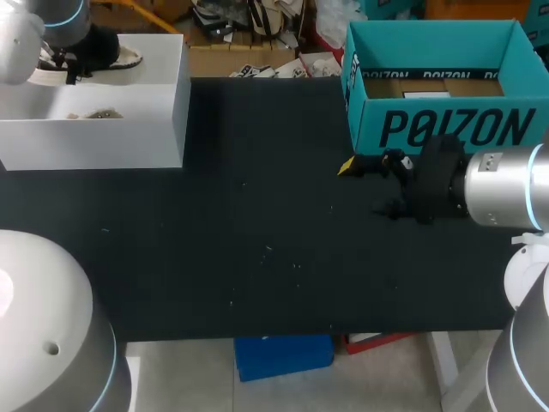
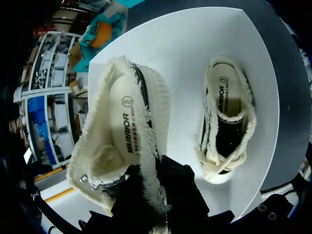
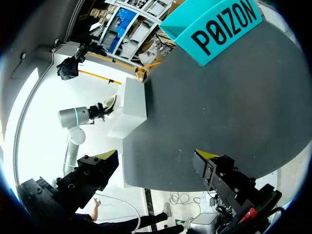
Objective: Take the shoe out of the shoebox, open the shoe tongue, remove and reinsert the insole, then place the shoe into the shoebox
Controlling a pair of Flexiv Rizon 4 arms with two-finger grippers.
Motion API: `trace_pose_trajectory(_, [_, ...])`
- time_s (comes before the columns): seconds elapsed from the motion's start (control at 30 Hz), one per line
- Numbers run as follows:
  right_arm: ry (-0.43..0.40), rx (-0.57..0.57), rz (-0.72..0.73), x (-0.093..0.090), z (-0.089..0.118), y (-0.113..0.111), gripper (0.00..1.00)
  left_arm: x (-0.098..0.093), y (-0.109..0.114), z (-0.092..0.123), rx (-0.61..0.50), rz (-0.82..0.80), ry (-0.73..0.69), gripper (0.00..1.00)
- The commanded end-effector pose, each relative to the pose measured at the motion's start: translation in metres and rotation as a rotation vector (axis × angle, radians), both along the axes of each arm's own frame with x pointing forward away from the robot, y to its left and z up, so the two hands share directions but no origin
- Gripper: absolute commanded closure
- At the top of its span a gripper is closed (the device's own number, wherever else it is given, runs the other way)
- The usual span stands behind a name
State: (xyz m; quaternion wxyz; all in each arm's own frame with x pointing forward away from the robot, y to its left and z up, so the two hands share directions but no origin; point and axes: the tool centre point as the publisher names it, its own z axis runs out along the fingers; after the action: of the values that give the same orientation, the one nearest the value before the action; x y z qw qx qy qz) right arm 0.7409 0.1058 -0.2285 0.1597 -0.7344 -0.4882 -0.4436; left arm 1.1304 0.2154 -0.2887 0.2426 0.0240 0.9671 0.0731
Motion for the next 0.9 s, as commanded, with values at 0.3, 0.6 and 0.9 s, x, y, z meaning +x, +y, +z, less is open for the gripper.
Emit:
trace_pose_trajectory(0.3, [0.0,0.0,0.0,0.0,0.0,0.0,0.0,0.014,0.001,-0.046,0.004,0.019,0.042,1.0])
trace_pose_trajectory(0.6, [0.0,0.0,0.0,0.0,0.0,0.0,0.0,0.026,0.0,-0.065,0.01,0.013,0.06,1.0])
trace_pose_trajectory(0.9, [0.0,0.0,0.0,0.0,0.0,0.0,0.0,0.028,-0.005,-0.068,0.023,-0.004,0.083,1.0])
